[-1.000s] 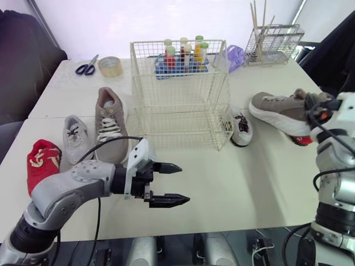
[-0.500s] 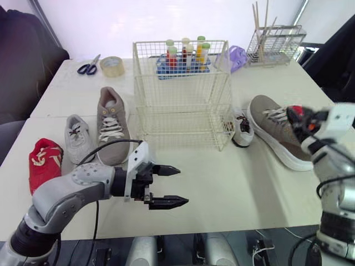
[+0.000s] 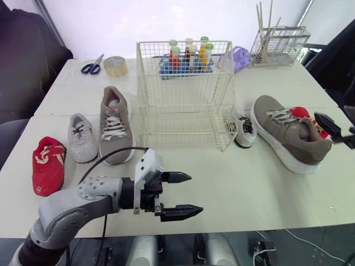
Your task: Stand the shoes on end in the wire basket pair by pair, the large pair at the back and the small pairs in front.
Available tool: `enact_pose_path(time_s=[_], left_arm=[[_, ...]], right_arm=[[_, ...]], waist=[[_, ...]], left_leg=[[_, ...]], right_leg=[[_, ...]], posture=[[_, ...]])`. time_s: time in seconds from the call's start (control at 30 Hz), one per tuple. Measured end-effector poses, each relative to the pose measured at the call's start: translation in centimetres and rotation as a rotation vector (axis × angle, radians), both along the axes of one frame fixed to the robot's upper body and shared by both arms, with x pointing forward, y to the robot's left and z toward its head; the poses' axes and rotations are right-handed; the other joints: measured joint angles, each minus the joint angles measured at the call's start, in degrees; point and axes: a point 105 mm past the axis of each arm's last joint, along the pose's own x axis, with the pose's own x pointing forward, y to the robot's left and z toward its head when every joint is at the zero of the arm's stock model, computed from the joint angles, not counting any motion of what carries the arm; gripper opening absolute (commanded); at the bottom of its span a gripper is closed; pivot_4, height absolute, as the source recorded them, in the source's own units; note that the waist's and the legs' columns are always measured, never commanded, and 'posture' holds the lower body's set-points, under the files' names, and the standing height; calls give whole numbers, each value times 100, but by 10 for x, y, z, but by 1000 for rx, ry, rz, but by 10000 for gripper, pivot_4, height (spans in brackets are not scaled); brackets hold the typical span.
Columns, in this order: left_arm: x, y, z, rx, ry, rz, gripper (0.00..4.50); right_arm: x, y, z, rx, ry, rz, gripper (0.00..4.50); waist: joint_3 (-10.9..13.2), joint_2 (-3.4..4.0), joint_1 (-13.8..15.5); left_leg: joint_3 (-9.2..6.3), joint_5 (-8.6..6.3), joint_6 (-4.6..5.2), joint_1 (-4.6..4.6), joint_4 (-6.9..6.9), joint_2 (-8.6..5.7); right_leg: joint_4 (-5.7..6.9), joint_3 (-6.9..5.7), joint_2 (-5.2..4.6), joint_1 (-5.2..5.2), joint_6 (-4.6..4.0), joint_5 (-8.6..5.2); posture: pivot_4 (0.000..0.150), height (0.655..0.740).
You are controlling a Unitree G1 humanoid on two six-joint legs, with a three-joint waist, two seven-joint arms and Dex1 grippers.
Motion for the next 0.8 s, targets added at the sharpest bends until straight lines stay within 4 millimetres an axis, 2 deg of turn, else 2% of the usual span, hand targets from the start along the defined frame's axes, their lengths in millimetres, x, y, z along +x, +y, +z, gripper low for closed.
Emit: enact_pose_path(time_s=[0.07, 0.2, 0.33, 0.57, 0.7, 0.8], left_arm=[[-2, -3, 6, -10, -18, -15, 45000], [1, -9, 13, -68, -10, 13, 45000], [1, -13, 5, -46, 11, 23, 45000], [8, -10, -1, -29, 18, 42, 45000], [9, -10, -1, -29, 13, 41, 45000], [10, -9, -3, -22, 13, 46, 45000]], right_arm=[[-11, -10, -13, 66, 62, -11, 44548], [-26, -8, -27, 160, 144, 29, 44548], [-29, 5, -29, 165, 173, 95, 44548], [-27, 8, -32, 144, 173, 124, 44548], [-22, -9, -29, 176, 118, 33, 44548], [-24, -22, -14, 212, 56, -47, 44548]], waist=[[0, 1, -7], [-2, 3, -37], [-2, 3, -17], [-3, -3, -25], [-3, -1, -16], [-4, 0, 12]], left_leg=[[0, 0, 0, 0, 3, 0], [1, 0, 1, 3, 4, 1], [-3, 0, 0, 4, 3, 4], [-2, -1, 0, 3, 7, 1], [-1, 0, 0, 2, 7, 0], [-2, 0, 0, 0, 6, -2]], right_leg=[[0, 0, 0, 1, -1, 0], [0, 4, 0, 2, 1, 1], [0, 1, 8, 2, 1, 0], [-5, 2, 4, 6, -3, -1], [-6, 2, 3, 4, -4, 0], [-6, 1, 2, 4, -4, 1]], posture=[[1500, 7400], [1500, 7400], [1500, 7400], [1500, 7400], [1500, 7400], [1500, 7400]])
